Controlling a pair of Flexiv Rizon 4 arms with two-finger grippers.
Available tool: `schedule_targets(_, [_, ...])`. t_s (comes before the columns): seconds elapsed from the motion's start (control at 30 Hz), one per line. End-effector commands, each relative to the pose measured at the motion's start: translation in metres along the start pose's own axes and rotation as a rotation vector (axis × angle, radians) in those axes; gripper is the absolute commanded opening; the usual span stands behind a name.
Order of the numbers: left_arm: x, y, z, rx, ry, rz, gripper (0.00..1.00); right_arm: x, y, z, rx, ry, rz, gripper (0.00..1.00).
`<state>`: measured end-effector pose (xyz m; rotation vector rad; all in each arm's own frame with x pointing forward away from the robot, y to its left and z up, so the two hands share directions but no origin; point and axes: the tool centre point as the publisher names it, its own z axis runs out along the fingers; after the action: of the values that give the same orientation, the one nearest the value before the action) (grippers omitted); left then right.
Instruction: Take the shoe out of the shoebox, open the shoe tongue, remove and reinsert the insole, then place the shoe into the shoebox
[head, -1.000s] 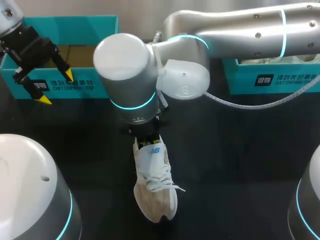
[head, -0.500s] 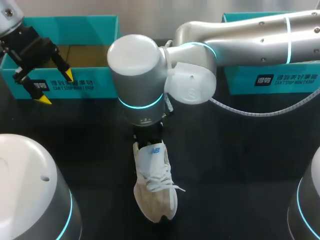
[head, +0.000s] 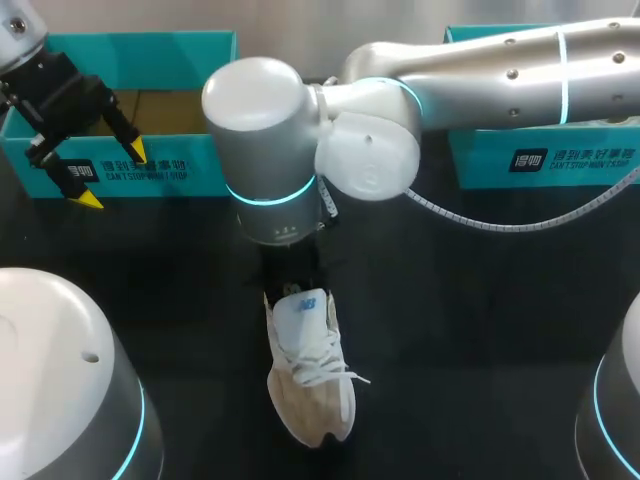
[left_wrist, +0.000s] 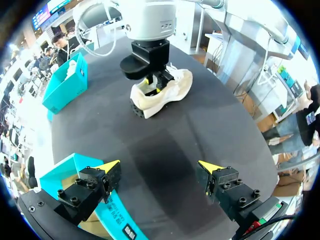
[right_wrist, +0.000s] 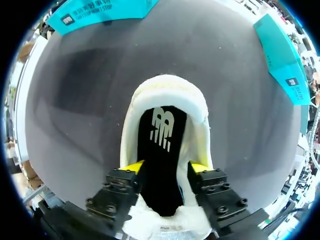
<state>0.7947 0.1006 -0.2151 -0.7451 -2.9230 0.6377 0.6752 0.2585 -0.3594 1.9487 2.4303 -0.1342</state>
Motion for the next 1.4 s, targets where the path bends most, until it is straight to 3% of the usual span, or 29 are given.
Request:
schedule_targets(0.03, [0.001,0.0,0.0,-0.002,0.0,0.0,1.0,-0.001,-0.002,0.006,0.02,0.001,0.002,0.98])
schedule_targets(0.33, [0.001,0.0,0.0,-0.002,0.0,0.0,1.0,-0.001,-0.006,0.0,0.04,-0.057,0.018,1.0])
schedule_targets(0.53, [0.001,0.0,0.0,-0.002,0.0,0.0,1.0,0.0,-0.006,-0.007,-0.007,-0.093,-0.002,1.0])
schedule_targets(0.77, [0.001,0.0,0.0,-0.002,0.0,0.0,1.0,0.001,0.001,-0.003,-0.031,-0.056,-0.046,1.0])
schedule_targets(1.03, [0.001,0.0,0.0,-0.002,0.0,0.0,1.0,-0.002,-0.005,-0.003,-0.031,0.009,-0.088,1.0])
schedule_targets(1.4, [0.001,0.0,0.0,-0.002,0.0,0.0,1.0,0.005,0.006,-0.002,-0.043,-0.015,-0.222,1.0])
